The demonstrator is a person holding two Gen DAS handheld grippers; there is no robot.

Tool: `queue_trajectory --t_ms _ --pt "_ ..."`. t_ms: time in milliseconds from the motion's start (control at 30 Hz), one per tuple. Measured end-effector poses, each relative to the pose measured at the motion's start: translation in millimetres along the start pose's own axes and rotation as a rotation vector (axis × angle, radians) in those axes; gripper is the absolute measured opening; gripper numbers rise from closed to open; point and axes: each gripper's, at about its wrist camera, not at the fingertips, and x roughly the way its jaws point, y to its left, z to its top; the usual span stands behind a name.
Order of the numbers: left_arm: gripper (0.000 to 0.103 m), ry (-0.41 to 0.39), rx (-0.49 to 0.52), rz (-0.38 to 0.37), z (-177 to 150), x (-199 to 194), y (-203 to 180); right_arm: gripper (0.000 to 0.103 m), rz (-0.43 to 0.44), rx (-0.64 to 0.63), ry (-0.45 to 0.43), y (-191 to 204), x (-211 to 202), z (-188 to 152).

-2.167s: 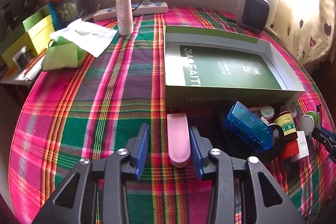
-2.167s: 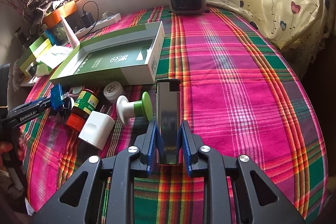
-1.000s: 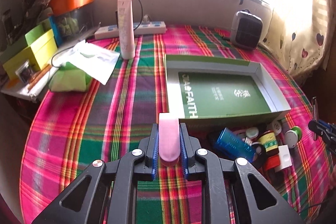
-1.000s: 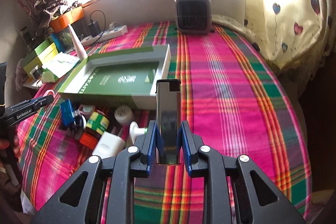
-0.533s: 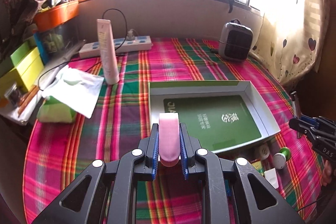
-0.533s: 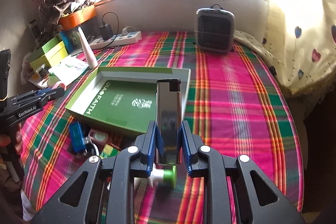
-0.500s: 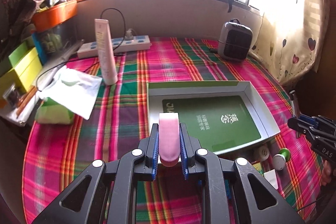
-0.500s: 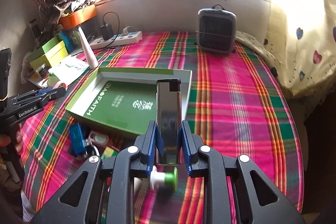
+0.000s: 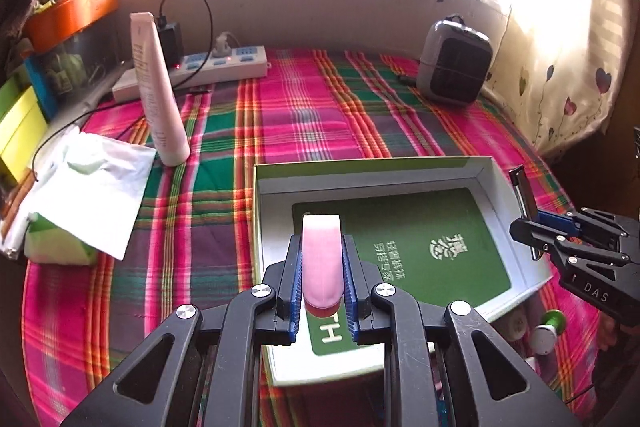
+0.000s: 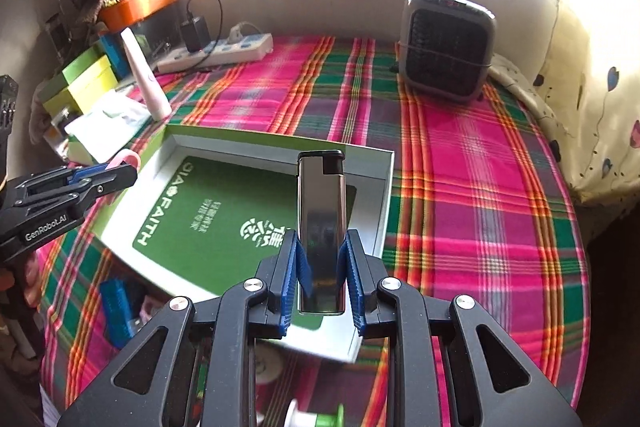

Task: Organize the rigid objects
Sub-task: 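Carry the pink clip and silver lighter with both grippers over the green box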

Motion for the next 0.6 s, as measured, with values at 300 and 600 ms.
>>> queue_trajectory --t_ms 300,600 --pt "0.017 0.041 0.037 0.011 7 29 -5 0.024 -0.031 -0.045 0.071 4 33 7" --pt "0.017 0.068 0.061 0.026 7 46 -9 0.024 -0.05 -0.073 0.086 4 48 14"
